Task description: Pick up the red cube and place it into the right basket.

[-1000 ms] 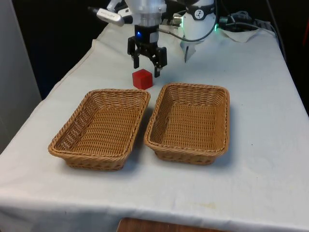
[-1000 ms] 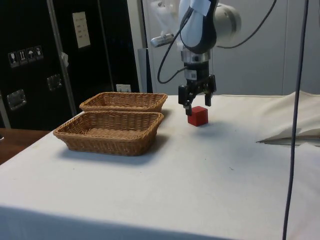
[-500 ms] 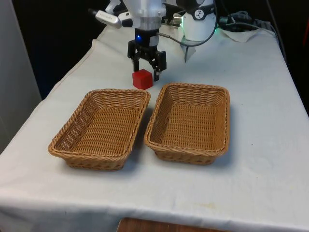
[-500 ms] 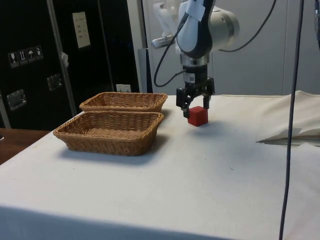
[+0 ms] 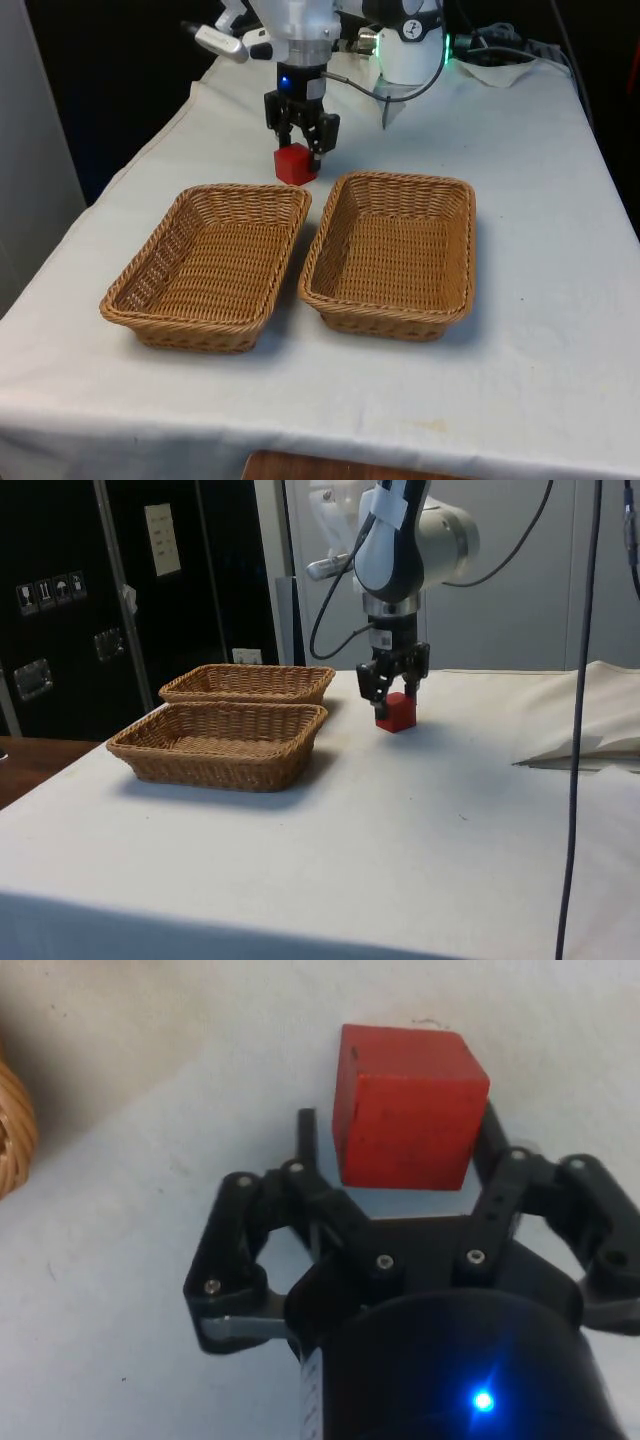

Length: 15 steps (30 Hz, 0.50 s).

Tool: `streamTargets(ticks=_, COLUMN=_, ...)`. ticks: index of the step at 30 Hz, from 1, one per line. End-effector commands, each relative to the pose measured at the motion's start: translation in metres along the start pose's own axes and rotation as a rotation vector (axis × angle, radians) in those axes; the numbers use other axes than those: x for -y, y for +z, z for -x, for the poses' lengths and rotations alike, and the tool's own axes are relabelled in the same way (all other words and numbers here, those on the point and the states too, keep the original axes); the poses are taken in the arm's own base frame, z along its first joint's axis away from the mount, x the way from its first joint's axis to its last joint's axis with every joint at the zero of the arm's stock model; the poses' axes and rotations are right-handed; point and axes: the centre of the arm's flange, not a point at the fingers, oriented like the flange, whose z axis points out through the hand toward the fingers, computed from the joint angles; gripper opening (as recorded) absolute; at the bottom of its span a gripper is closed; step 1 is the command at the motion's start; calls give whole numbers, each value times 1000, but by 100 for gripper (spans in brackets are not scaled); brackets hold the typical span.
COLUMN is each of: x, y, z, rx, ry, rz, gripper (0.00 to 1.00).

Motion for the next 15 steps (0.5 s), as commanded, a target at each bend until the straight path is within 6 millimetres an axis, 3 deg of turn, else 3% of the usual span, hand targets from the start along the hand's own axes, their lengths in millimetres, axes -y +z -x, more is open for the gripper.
streamTargets(ticks=1, x=2, y=-3, z=0, rx=-10, ry=4, rz=-18, gripper=35)
streamTargets(ticks=4, x=2, y=-3, z=0, rx=-11, ry=3, rz=-18, gripper=5)
streamTargets(ticks=15, x=-4, y=-8, z=-5, rx=-12, ry=-1, rz=-13, gripper=5)
